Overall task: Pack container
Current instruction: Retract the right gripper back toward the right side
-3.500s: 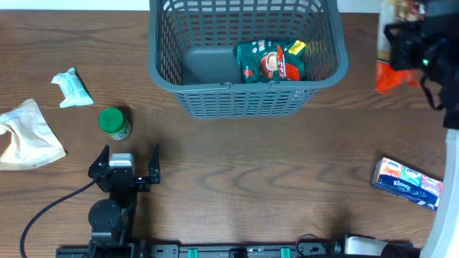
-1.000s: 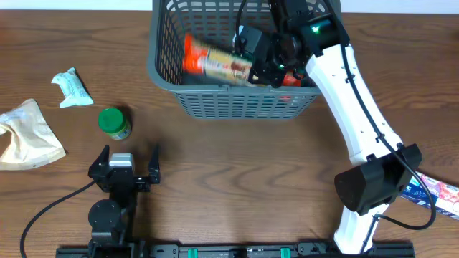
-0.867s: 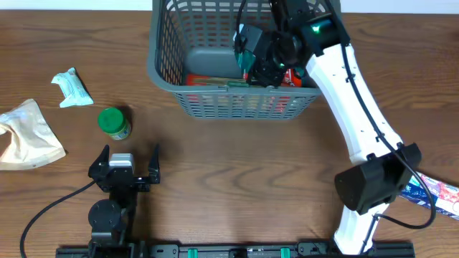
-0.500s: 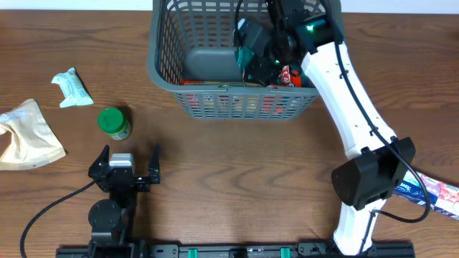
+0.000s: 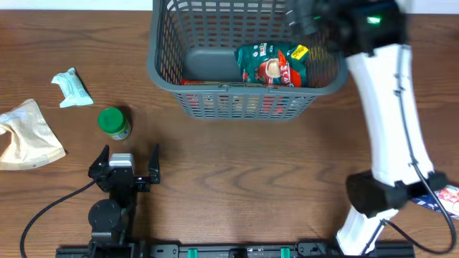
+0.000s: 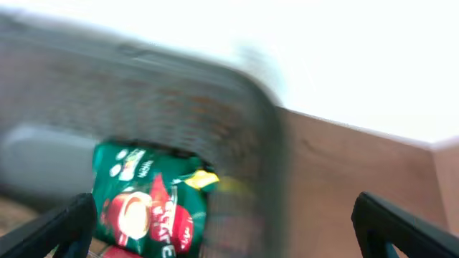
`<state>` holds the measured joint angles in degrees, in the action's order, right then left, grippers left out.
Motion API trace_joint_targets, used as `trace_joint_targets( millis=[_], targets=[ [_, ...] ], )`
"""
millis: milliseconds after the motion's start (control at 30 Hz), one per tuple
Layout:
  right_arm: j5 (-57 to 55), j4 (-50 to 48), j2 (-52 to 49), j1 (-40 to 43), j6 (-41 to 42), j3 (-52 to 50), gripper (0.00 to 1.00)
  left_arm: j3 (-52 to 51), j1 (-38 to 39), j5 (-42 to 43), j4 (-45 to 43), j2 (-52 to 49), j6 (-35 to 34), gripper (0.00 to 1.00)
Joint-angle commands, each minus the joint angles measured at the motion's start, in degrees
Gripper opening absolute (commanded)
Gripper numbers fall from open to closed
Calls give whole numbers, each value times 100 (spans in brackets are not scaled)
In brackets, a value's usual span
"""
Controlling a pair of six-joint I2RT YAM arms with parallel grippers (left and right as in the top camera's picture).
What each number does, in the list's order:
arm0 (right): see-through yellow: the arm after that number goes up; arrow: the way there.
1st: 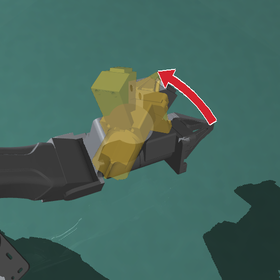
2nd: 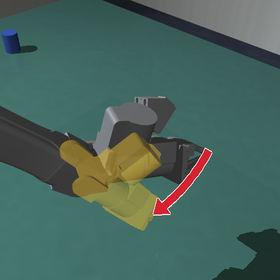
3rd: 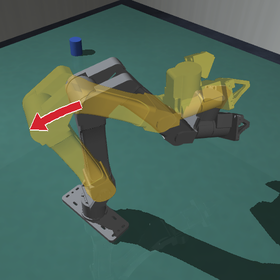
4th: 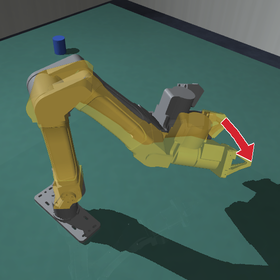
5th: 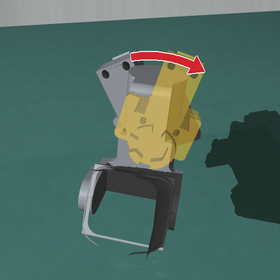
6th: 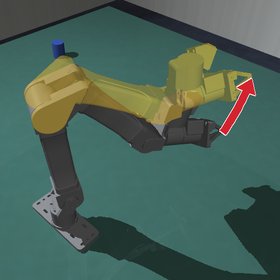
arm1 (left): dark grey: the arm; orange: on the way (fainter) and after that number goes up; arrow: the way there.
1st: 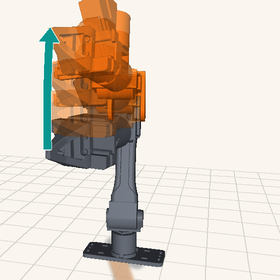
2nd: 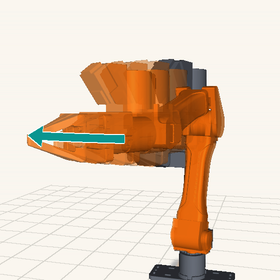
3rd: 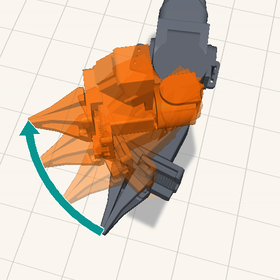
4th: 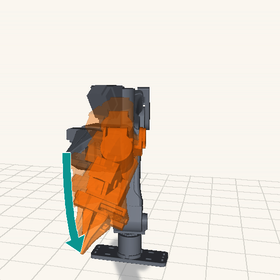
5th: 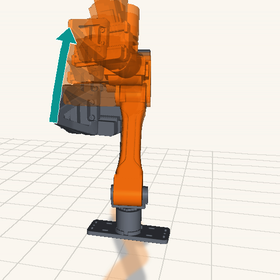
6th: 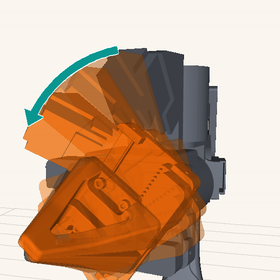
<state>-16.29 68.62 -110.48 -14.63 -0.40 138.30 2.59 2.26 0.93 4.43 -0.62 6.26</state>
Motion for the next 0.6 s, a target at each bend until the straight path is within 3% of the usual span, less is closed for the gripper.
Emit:
trace_joint_targets(
  millis=[0, 233, 567],
  targets=[
    [-621, 317, 352, 570, 1921, 127, 99, -175, -15, -46, 83, 39, 59, 99],
    [-621, 1606, 525, 1821, 4063, 127, 99, -175, -15, -46, 83, 39, 59, 99],
    [-1191, 2826, 525, 2551, 5440, 107, 99, -175, -15, -46, 83, 39, 59, 99]
  ],
)
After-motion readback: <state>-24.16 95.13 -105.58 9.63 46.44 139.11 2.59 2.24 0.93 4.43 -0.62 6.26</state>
